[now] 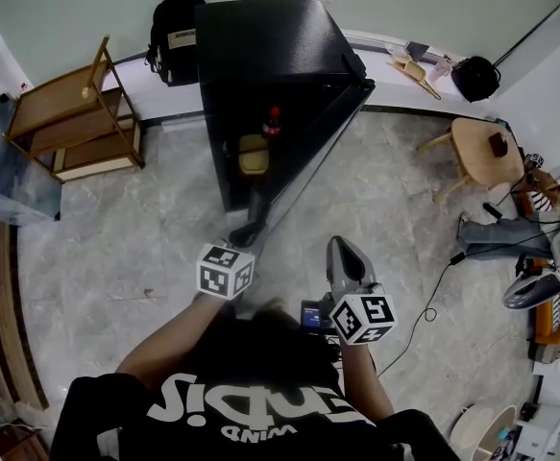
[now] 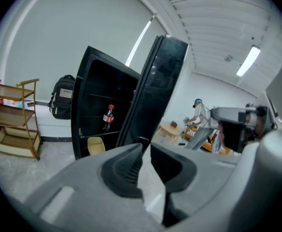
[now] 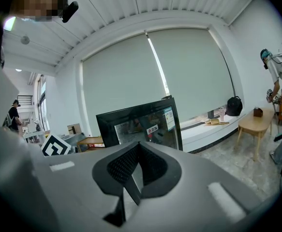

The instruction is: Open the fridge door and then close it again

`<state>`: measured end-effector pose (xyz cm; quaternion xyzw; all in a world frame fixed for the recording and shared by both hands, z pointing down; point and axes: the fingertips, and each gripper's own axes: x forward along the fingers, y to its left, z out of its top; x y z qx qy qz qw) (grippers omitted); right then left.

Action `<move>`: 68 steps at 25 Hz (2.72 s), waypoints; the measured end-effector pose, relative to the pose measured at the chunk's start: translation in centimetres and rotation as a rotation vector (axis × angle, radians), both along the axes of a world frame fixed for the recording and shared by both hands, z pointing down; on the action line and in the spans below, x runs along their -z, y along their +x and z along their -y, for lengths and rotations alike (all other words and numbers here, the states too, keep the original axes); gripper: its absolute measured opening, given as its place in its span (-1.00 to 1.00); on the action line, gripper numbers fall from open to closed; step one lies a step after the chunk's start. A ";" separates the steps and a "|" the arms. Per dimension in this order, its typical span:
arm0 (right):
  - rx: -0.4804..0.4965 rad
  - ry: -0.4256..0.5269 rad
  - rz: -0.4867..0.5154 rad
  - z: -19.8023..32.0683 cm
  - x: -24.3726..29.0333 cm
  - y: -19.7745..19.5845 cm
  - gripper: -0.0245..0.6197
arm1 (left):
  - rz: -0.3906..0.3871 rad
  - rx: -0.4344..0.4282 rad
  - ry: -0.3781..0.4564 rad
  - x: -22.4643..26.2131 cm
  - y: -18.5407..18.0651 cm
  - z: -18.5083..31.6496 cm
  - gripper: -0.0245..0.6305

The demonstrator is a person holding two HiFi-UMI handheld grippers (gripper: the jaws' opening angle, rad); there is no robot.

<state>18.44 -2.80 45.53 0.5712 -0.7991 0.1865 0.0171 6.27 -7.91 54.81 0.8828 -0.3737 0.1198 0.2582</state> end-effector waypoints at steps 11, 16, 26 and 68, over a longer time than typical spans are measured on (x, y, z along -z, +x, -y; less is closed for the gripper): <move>0.013 -0.006 0.006 -0.6 -0.4 0.1 -0.93 | -0.015 -0.023 -0.015 0.0 1.8 -1.4 -0.78; 0.010 -0.006 0.006 -0.9 -0.3 0.4 -0.93 | -0.014 -0.033 -0.015 0.1 2.3 -1.9 -0.78; 0.012 -0.009 0.009 -0.8 -0.5 0.3 -0.93 | -0.026 -0.035 -0.023 0.0 2.8 -2.3 -0.79; 0.067 -0.007 -0.001 4.6 -0.7 -2.8 -0.93 | 0.016 0.111 0.029 -0.1 -6.2 6.2 -0.76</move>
